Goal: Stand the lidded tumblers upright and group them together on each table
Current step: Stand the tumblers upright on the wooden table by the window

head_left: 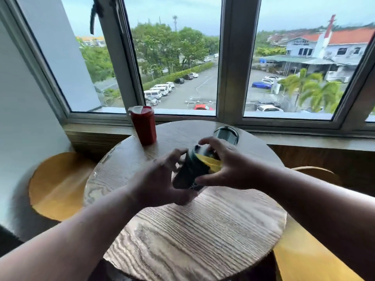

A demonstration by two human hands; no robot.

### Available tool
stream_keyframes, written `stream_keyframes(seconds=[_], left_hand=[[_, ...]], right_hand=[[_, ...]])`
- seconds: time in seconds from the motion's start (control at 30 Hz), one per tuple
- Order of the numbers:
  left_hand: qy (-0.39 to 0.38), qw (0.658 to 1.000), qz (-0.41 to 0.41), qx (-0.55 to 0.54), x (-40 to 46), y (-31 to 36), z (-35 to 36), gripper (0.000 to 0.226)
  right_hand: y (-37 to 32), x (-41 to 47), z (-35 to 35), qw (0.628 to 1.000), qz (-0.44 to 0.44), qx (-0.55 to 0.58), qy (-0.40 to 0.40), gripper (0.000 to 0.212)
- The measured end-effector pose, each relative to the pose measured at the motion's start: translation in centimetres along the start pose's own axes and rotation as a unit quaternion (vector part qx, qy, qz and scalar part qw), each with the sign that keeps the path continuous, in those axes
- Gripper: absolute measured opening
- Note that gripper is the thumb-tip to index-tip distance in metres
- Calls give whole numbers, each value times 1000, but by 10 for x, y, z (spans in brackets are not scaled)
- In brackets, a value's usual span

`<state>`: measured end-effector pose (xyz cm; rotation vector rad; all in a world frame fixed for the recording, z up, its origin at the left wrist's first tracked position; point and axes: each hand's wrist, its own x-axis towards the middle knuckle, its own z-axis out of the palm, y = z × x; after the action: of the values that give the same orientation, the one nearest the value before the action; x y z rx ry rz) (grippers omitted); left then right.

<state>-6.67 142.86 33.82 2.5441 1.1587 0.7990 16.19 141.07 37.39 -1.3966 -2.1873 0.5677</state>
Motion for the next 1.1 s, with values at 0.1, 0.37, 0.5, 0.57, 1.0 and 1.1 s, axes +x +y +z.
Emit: stream_keyframes(seconds=[0.1, 0.37, 0.5, 0.57, 1.0, 1.1], left_hand=[[54, 995, -45, -65, 1, -4, 8, 98], [121, 978, -124, -112, -3, -4, 19, 100], [116, 979, -143, -89, -3, 2, 17, 106], [127, 979, -140, -74, -2, 5, 20, 107], [123, 978, -142, -95, 5, 0, 23, 102], [84, 980, -163, -82, 4, 1, 12, 109]], right_hand=[[-3, 21, -3, 999, -43, -27, -9, 95], [-7, 52, 6, 994, -94, -55, -13, 92], [-4, 48, 4, 995, -91, -44, -24, 94], [-4, 46, 3, 995, -91, -38, -25, 96], [30, 37, -11, 995, -71, 46, -52, 84], [45, 36, -24, 997, -34, 54, -33, 78]])
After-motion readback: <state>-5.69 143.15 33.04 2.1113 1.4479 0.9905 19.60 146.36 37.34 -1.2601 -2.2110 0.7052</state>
